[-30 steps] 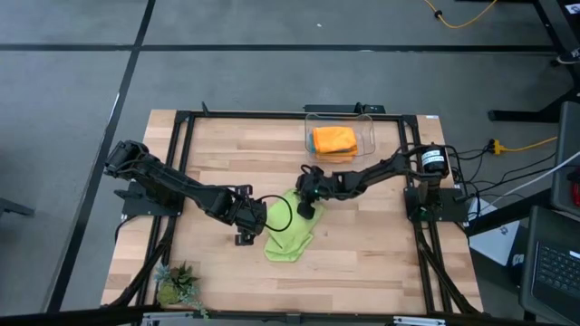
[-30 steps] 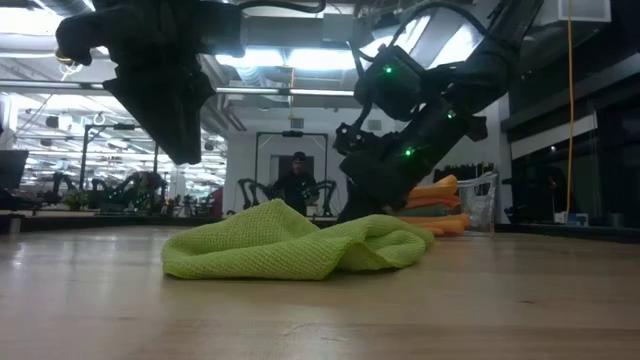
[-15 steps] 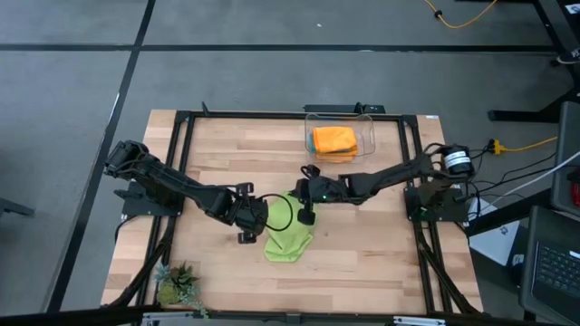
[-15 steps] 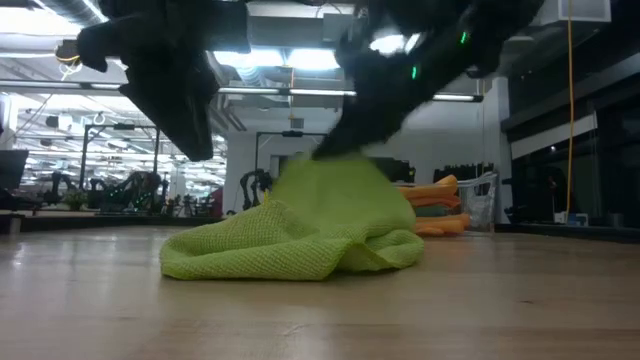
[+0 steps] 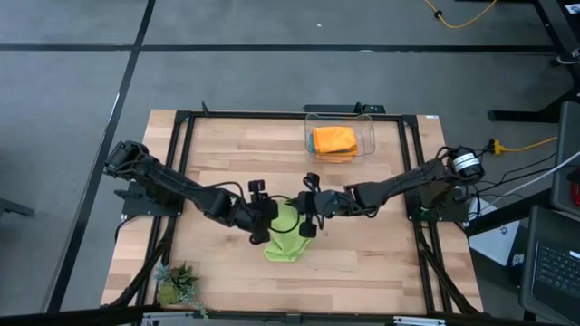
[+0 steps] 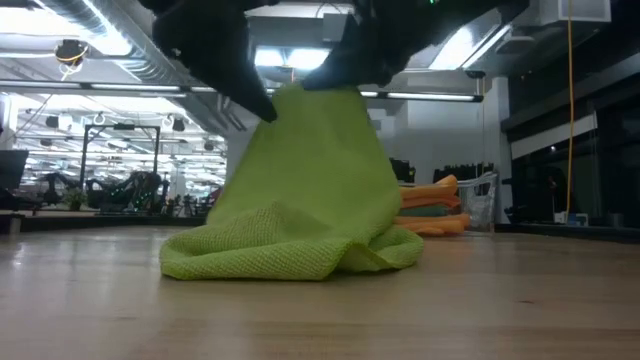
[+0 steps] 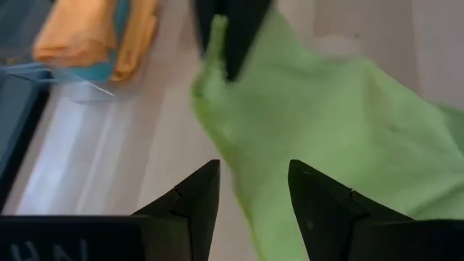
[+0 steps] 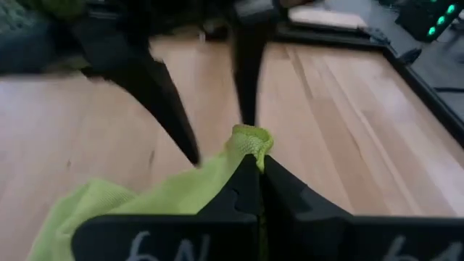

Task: Fold microfiber towels
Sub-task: Fold the green microfiber towel

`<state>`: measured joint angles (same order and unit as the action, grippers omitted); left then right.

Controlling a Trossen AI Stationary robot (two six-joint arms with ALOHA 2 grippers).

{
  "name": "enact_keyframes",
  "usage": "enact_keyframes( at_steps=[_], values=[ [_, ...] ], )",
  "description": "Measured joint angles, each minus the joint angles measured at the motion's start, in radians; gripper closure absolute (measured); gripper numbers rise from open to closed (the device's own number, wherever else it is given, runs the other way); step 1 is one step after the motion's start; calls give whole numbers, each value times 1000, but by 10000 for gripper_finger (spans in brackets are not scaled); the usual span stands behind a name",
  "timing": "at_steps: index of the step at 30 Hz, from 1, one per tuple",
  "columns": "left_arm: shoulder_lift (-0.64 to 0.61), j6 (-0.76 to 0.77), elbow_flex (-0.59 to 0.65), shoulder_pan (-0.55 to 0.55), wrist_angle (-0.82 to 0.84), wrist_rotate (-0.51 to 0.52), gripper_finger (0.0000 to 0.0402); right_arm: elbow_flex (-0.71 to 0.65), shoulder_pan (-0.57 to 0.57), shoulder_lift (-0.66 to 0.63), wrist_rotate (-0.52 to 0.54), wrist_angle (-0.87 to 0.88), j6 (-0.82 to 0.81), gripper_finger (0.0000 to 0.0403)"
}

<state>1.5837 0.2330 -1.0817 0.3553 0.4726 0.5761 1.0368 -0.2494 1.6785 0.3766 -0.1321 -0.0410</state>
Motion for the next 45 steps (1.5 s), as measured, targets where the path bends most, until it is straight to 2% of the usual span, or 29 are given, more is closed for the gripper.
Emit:
enact_keyframes(
  at_steps=[5,12,16,19,22,26,31,36,42,45],
  values=[
    [0,0,0,-23,-20,14,243,0,-28,-1,29,9,1,400],
    [15,-3,1,-63,-61,-185,243,26,-86,-5,225,7,110,400],
    [35,-24,2,-66,-73,-268,243,86,-134,-5,355,21,238,400],
    [45,-28,-2,-64,-88,-285,243,173,-172,-5,495,144,292,400],
    [45,-30,0,-55,-83,-282,243,261,-199,-7,574,326,270,400],
    [45,-34,0,-56,-83,-280,243,359,-223,-7,599,535,179,399],
    [47,-34,0,-56,-74,-280,243,431,-248,-7,628,679,97,399],
    [52,-33,0,-56,-47,-280,243,457,-272,-7,694,703,98,399],
    [79,-32,-2,-63,-80,-271,243,467,-288,-7,703,701,96,399],
    [106,-31,2,-68,-107,-231,243,468,-288,-7,702,700,94,399]
  ],
)
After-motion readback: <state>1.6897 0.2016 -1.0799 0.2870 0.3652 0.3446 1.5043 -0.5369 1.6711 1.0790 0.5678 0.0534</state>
